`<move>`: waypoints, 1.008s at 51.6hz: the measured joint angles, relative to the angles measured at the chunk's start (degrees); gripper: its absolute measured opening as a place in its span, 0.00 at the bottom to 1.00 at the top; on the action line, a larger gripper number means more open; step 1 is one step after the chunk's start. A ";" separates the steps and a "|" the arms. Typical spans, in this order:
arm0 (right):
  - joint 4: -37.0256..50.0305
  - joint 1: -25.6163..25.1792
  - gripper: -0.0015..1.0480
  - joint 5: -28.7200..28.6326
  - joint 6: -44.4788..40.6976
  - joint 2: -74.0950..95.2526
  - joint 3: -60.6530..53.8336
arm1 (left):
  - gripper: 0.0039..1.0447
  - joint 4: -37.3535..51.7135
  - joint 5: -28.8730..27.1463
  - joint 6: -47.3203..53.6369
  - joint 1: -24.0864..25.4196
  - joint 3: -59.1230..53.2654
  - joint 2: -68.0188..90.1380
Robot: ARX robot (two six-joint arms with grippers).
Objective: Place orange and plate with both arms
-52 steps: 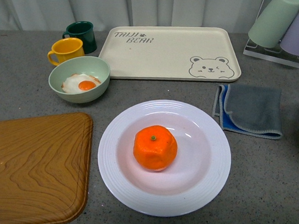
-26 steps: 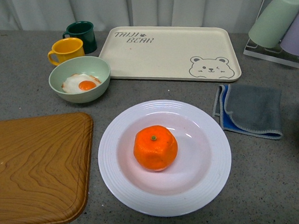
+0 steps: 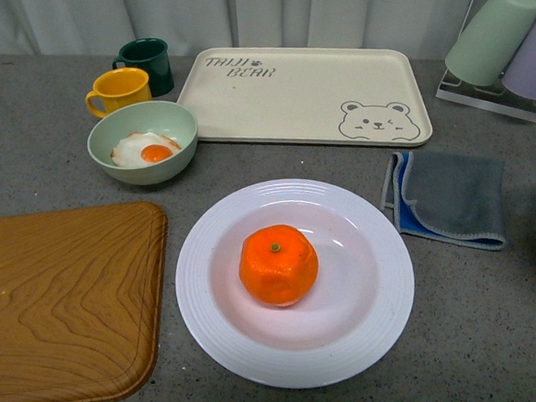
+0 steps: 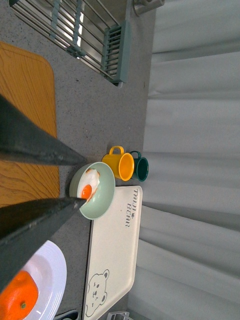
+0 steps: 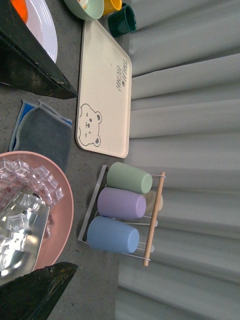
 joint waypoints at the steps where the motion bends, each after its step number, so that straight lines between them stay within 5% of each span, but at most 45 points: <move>1: 0.00 0.00 0.91 0.00 0.00 0.00 0.00 | 0.25 0.00 0.00 0.00 0.00 0.00 0.00; 12: 0.00 0.00 0.91 0.00 0.00 0.00 0.00 | 0.73 0.00 0.00 0.00 0.00 0.00 -0.02; 19: -1.29 0.26 0.91 0.92 -1.18 0.59 0.33 | 0.95 0.00 0.00 0.02 0.00 0.00 -0.02; 24: -7.02 1.44 0.91 3.43 -10.27 8.50 3.50 | 0.93 0.00 0.00 0.13 0.00 0.00 -0.04; 31: 0.59 4.74 0.91 1.92 -13.29 22.40 4.42 | 0.94 0.00 0.00 0.13 0.00 0.00 -0.04; 40: 12.00 9.79 0.91 -1.88 -5.11 45.86 10.03 | 0.94 0.00 0.00 0.13 0.00 0.00 -0.04; 52: 17.92 12.02 0.91 -15.54 8.37 74.20 18.05 | 0.94 0.00 0.00 0.13 0.00 0.00 -0.04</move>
